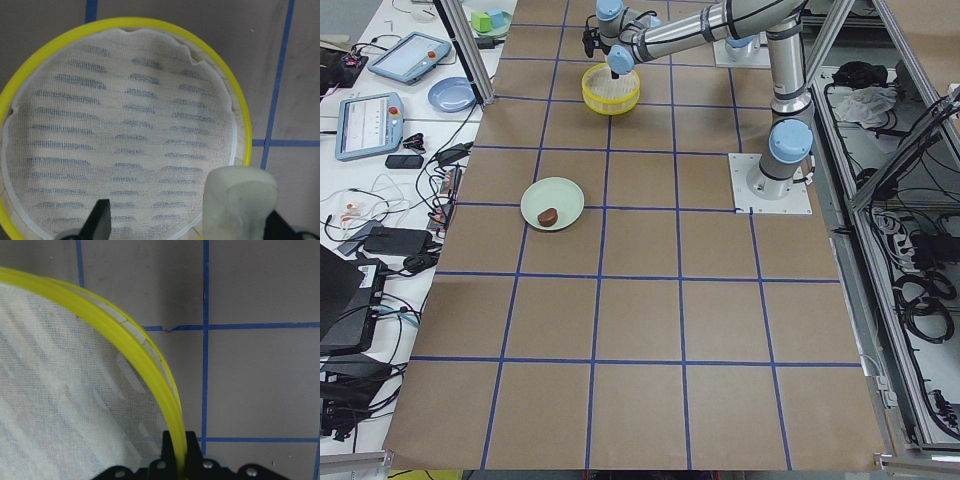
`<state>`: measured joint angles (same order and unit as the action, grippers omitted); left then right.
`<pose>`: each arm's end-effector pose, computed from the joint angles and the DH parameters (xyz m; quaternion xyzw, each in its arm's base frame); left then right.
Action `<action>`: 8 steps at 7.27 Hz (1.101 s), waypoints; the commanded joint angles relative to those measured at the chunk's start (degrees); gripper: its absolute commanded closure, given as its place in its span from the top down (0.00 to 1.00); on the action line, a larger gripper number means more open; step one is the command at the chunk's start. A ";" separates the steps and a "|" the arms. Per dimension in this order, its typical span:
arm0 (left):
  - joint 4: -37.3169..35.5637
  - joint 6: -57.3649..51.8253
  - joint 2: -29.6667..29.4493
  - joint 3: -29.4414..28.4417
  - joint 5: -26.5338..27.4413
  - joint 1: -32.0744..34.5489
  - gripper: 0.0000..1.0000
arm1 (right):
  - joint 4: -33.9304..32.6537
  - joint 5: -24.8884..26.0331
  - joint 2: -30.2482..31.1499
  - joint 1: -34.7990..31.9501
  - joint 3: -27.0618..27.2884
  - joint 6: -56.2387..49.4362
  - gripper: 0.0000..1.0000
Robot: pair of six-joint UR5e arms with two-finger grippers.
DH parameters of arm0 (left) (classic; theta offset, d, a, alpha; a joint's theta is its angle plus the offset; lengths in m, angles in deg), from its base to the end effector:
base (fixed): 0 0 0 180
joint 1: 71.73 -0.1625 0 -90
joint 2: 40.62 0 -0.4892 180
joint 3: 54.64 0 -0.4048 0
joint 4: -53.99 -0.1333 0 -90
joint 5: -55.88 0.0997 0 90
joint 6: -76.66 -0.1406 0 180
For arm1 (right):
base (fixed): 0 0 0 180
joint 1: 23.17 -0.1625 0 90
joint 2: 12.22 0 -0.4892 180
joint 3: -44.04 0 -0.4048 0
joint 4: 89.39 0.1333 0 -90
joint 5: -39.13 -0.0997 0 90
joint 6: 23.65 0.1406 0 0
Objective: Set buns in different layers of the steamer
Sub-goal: 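Carry the white bun with the left gripper and release it into the lower tier, then restack the top tier with the right gripper while the left returns to the plate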
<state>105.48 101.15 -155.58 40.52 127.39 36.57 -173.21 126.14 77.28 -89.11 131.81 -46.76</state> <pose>-0.3807 -0.5847 0.2855 0.0414 -0.9836 0.0088 0.1755 -0.0744 -0.5115 0.5162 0.0093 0.9989 0.0251 0.0394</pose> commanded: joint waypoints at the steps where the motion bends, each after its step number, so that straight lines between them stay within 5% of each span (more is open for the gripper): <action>1: -0.07 -0.67 0.00 -0.50 1.70 -1.25 1.00 | -1.86 0.09 -0.99 -4.42 0.65 4.27 0.07; 5: 0.02 -1.00 0.61 -2.95 2.84 -4.04 1.00 | -11.35 2.46 -7.93 -19.92 1.35 16.51 0.06; 8: 1.59 -26.79 1.93 -3.75 5.39 -21.59 1.00 | -12.07 1.58 -9.95 -20.98 2.49 20.44 0.06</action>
<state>106.35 83.70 -154.05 36.92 131.94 21.92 -184.70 128.09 68.56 -109.21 133.62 -28.98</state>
